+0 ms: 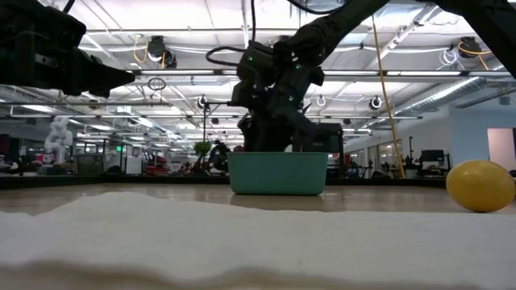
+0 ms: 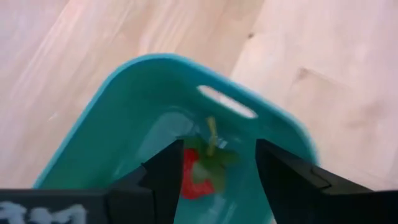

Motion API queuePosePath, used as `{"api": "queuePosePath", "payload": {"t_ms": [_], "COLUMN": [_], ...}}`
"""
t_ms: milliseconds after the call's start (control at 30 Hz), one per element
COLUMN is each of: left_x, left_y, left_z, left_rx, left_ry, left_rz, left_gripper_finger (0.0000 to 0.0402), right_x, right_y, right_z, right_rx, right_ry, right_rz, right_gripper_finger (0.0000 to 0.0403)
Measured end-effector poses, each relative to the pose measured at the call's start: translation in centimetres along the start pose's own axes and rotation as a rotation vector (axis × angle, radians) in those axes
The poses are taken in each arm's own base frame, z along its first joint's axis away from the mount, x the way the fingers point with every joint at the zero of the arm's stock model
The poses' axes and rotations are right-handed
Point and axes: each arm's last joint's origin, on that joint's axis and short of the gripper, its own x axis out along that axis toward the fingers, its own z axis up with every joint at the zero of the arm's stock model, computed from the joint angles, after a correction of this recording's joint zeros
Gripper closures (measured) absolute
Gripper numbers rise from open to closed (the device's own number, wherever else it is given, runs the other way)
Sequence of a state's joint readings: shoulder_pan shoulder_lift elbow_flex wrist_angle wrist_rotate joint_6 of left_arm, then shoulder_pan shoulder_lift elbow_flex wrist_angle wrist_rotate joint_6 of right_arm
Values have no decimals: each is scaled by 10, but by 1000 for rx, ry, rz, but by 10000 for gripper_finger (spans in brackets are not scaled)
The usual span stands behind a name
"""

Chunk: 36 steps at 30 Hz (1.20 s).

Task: Pick and placing Produce into tupperware
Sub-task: Put the yellow lemon into the green bin

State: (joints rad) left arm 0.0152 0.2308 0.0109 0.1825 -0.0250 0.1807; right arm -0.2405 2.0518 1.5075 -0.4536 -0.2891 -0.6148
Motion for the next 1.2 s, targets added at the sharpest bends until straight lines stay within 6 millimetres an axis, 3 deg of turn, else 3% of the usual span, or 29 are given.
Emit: {"api": "queuePosePath", "payload": {"t_ms": [400,700,967,1200], "left_x": [0,0,0,0], "left_y": [0,0,0,0], "left_z": [0,0,0,0], "left_rx": [-7,-6,-6,-6], "left_ry": [0,0,0,0], "left_rz": [1,1,0,1], "left_gripper_finger": [376,376,376,376], "right_x": [-26,-26,-27,-47], "right_y": [2,2,5,14], "right_z": [10,10,13,39], "right_rx": [-32,-63,-60,-93], "right_ry": [-35,-36,-32,51], "right_rz": [-33,-33,-25,-26], "right_gripper_finger": [293,395,401,402]}}
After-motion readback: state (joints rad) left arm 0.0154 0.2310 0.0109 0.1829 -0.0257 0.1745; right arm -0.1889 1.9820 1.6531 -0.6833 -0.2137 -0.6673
